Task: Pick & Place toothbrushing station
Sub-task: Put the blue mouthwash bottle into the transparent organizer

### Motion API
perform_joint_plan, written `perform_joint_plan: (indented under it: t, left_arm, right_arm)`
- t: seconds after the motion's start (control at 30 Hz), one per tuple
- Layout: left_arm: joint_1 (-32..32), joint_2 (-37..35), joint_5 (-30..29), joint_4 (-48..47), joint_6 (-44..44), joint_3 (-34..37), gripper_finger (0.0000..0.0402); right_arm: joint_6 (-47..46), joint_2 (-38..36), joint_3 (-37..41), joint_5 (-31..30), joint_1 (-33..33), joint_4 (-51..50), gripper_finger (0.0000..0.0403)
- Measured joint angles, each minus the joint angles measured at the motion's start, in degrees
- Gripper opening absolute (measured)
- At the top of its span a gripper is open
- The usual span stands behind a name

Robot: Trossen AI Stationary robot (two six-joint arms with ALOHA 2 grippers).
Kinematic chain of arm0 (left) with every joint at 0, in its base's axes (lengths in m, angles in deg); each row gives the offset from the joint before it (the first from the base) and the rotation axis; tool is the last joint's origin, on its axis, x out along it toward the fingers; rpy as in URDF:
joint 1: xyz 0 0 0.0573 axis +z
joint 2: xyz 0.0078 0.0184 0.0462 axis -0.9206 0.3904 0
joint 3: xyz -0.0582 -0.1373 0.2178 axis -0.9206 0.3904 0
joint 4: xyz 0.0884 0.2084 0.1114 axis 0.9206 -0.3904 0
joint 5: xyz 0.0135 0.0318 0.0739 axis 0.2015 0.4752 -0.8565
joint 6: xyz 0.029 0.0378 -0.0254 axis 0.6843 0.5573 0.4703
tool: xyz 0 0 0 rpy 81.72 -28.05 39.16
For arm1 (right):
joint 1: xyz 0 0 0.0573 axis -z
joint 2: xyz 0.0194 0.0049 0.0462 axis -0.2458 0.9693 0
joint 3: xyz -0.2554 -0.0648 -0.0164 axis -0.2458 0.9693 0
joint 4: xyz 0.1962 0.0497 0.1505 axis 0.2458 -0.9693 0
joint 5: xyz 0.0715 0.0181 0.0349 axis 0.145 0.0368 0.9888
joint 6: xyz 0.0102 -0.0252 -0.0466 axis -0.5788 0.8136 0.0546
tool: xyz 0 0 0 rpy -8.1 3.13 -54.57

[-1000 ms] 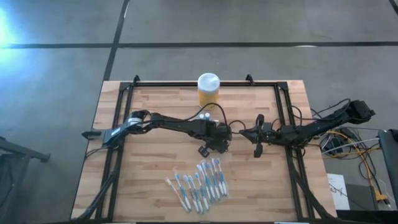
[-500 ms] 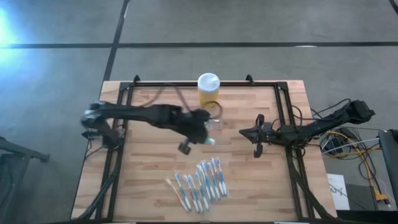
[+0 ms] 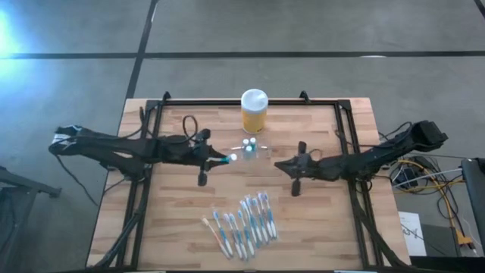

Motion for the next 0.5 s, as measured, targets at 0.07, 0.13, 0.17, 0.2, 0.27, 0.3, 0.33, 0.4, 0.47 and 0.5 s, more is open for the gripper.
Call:
perform_joint_plan:
  t: [0.07,0.13,0.17,0.2,0.27,0.3,0.33,0.4,0.47,0.5]
  left_arm:
    - [0.0,-0.6,-0.1,4.3,-1.4,4.2,0.0056]
    - [0.0,-0.9,-0.1,7.9,-2.3,7.6,0.0056]
    - [0.1,-0.9,-0.1,9.5,-2.5,9.0,0.0056]
    - [0.1,-0.8,-0.3,10.9,-2.8,10.3,0.0056]
    - [0.1,-0.4,-0.4,13.3,-3.6,12.2,0.0056]
    - [0.1,-0.3,-0.5,13.7,-3.6,12.7,0.0056]
    - [0.1,0.0,-0.5,13.8,-3.6,12.9,0.0056]
    - [0.1,0.2,-0.5,14.1,-3.6,13.1,0.0056]
    - [0.1,0.2,-0.5,13.8,-3.5,13.2,0.0056]
    - [0.1,0.2,-0.5,13.7,-3.5,12.9,0.0056]
  right_arm:
    - [1.3,2.7,-4.8,-0.8,0.1,-2.8,0.0016]
    - [2.6,4.7,-9.6,-0.8,0.0,-6.7,0.003]
    - [2.8,5.6,-12.1,-0.7,0.0,-9.1,0.004]
    - [2.8,6.4,-14.6,-0.7,0.0,-12.1,0.005]
    - [2.4,8.4,-19.4,-0.7,0.0,-18.0,0.0074]
    - [2.4,9.5,-21.7,-0.7,0.0,-20.2,0.0086]
    - [2.4,10.5,-23.9,-0.7,0.0,-22.6,0.0098]
    - [3.3,12.9,-28.0,-0.8,0.0,-25.8,0.0122]
    - [5.3,15.1,-31.3,-1.0,0.0,-28.9,0.0143]
    - [5.9,16.1,-32.6,-1.0,0.2,-30.1,0.0154]
